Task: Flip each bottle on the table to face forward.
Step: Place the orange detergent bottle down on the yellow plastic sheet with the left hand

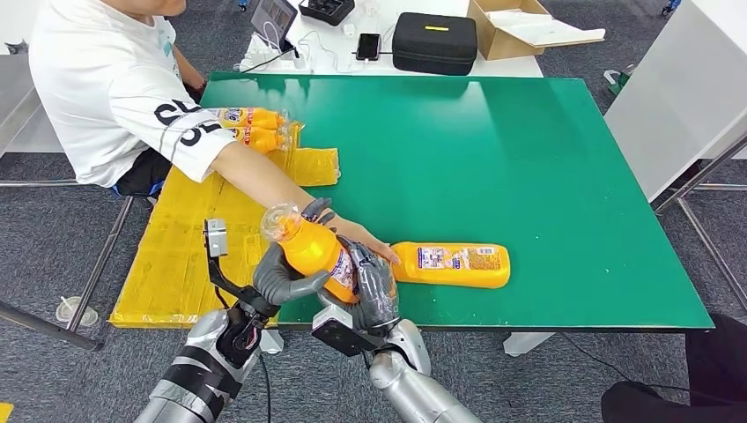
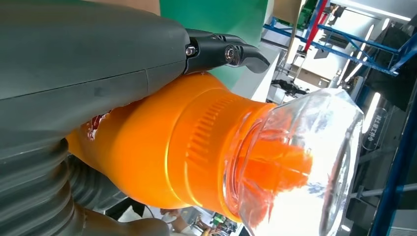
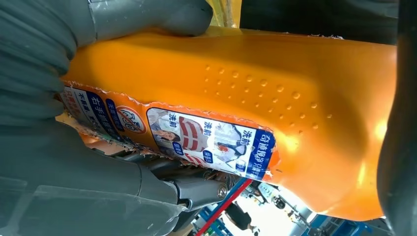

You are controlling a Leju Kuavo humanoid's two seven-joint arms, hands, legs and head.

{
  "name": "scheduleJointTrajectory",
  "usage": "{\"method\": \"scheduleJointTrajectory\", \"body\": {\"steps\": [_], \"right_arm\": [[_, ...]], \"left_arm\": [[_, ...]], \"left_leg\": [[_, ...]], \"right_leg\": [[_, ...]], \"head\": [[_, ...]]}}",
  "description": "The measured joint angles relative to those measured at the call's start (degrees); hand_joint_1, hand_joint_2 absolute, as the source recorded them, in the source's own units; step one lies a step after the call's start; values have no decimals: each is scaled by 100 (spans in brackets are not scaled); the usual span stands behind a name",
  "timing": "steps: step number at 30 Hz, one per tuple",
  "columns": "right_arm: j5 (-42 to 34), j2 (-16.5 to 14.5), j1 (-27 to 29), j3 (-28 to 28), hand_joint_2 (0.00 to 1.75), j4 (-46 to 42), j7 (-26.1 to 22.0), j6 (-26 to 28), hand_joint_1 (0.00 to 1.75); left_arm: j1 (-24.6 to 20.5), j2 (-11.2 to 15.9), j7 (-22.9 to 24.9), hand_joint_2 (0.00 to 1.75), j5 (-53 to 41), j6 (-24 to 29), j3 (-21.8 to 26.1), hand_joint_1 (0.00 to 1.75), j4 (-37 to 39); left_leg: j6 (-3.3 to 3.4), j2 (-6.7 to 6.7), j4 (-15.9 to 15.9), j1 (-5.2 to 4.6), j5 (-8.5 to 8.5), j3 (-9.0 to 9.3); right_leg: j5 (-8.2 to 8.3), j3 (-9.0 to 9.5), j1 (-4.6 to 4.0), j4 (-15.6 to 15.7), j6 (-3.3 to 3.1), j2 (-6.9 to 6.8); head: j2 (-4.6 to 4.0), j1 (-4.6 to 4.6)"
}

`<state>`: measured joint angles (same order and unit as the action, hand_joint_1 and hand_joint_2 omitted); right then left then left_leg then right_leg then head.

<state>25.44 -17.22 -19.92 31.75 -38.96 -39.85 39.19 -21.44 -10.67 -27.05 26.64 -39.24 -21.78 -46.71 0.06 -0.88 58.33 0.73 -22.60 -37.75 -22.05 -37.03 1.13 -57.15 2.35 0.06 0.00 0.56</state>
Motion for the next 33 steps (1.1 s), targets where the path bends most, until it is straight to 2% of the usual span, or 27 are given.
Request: {"method": "scheduleJointTrajectory", "body": {"steps": [4,5,6,8,9,10,24,25,26,28,29,30,33], "right_arm": [[21,-22,-17,25,175,70,-3,0,171],[20,-38,-16,44,175,88,-6,0,171],[14,-56,-16,64,175,104,-9,0,172],[-33,-90,-17,91,175,138,-11,1,173],[-63,-97,-19,94,175,149,-10,2,174],[-94,-102,-20,95,175,158,-10,2,174],[-236,-138,-18,103,175,178,-13,7,168],[-236,-144,-19,103,175,179,-14,7,159],[-230,-151,-20,103,175,179,-14,7,125],[-196,-166,-26,104,175,184,-15,9,42],[-169,-172,-30,104,175,190,-15,13,9],[-139,-179,-35,105,175,198,-15,19,0],[-68,-196,-48,104,175,237,-15,34,0]], "left_arm": [[-7,5,-16,175,-77,186,-28,0,15],[-13,7,-44,175,-148,289,-43,9,25],[-21,9,-78,175,-230,391,-59,34,37],[-37,15,-163,175,-420,587,-105,121,61],[-42,15,-192,175,-486,644,-127,156,69],[-46,16,-216,175,-537,689,-144,175,77],[-59,13,-162,175,-389,638,-115,175,85],[-60,12,-130,175,-311,597,-94,175,85],[-59,10,-90,175,-224,544,-68,175,85],[-59,7,2,175,-44,450,-15,175,85],[-59,3,46,175,38,424,6,175,84],[-58,-2,80,175,107,413,23,175,83],[-58,-15,130,175,206,419,71,175,71]], "left_leg": [[0,1,0,0,0,1],[0,1,0,0,0,1],[0,2,0,1,0,1],[0,2,0,1,1,1],[0,2,0,1,1,1],[0,2,0,0,1,1],[-1,3,0,0,0,0],[-1,3,0,0,0,0],[-1,3,0,0,1,1],[-1,3,0,0,1,1],[-1,3,0,0,1,0],[-1,3,0,0,1,0],[-1,3,0,0,1,0]], "right_leg": [[0,0,0,0,0,0],[0,-1,0,0,0,0],[0,-1,0,0,0,0],[0,-2,0,0,0,1],[0,-1,0,0,0,1],[0,-1,0,0,0,1],[0,-2,-1,0,0,1],[0,-2,-1,0,0,1],[0,-2,0,0,0,1],[0,-2,0,0,0,1],[0,-2,0,0,0,1],[0,-2,0,0,0,1],[0,-2,0,0,0,1]], "head": [[0,-1],[0,1],[0,1],[0,2],[0,1],[0,0],[0,0],[0,0],[0,1],[0,1],[0,0],[0,-1],[0,-1]]}}
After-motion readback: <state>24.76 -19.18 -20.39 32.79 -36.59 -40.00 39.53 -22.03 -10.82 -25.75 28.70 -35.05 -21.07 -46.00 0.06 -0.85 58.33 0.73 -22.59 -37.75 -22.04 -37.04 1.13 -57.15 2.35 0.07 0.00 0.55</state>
